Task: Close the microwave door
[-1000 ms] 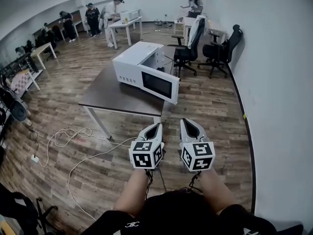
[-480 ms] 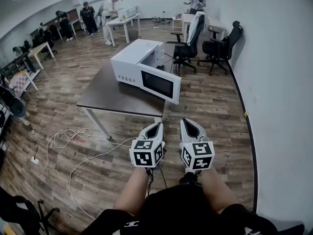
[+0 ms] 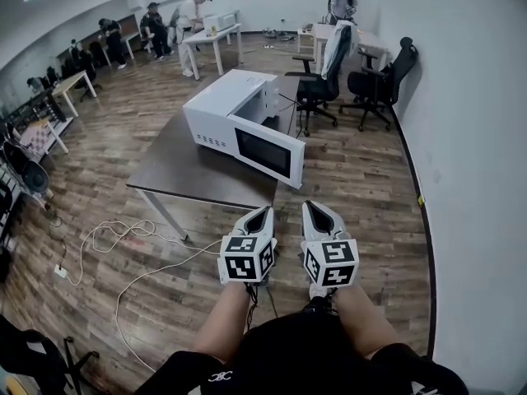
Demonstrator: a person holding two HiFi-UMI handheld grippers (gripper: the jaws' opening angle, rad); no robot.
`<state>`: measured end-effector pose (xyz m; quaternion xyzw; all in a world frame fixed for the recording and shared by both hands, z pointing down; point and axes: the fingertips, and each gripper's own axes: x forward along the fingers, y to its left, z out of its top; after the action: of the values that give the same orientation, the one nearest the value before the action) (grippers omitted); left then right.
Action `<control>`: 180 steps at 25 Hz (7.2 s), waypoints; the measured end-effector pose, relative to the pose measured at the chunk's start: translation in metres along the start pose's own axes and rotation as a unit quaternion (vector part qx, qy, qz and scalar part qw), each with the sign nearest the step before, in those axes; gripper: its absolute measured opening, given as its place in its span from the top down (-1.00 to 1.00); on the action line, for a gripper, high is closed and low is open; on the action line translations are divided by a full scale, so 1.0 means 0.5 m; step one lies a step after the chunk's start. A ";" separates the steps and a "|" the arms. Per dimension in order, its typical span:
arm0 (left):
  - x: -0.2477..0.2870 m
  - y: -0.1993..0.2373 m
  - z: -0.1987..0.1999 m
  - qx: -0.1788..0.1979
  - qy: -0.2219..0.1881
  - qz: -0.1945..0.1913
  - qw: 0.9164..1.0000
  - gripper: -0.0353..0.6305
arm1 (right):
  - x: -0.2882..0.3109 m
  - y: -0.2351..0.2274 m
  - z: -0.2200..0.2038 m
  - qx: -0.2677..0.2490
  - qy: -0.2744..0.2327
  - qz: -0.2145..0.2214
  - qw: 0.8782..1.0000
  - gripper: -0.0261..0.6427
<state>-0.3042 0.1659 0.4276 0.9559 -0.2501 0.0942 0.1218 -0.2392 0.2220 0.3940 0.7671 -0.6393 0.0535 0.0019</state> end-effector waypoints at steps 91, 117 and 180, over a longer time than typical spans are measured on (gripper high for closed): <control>0.792 0.159 0.131 -0.041 0.019 0.137 0.989 0.87 | 0.817 -0.547 -0.142 -0.051 0.152 0.137 0.977 0.66; 1.050 0.338 0.247 -0.037 0.011 0.111 0.993 0.87 | 1.159 -0.649 -0.105 -0.042 0.145 0.160 0.976 0.75; 1.188 0.611 0.332 -0.089 -0.005 0.290 0.953 0.87 | 1.541 -0.541 -0.040 -0.063 0.111 0.313 0.941 0.89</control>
<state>0.0715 -0.4088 0.4696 0.8278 -0.5249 0.0982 0.1723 0.1610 -0.4825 0.4969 0.5161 -0.8447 0.0961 0.1044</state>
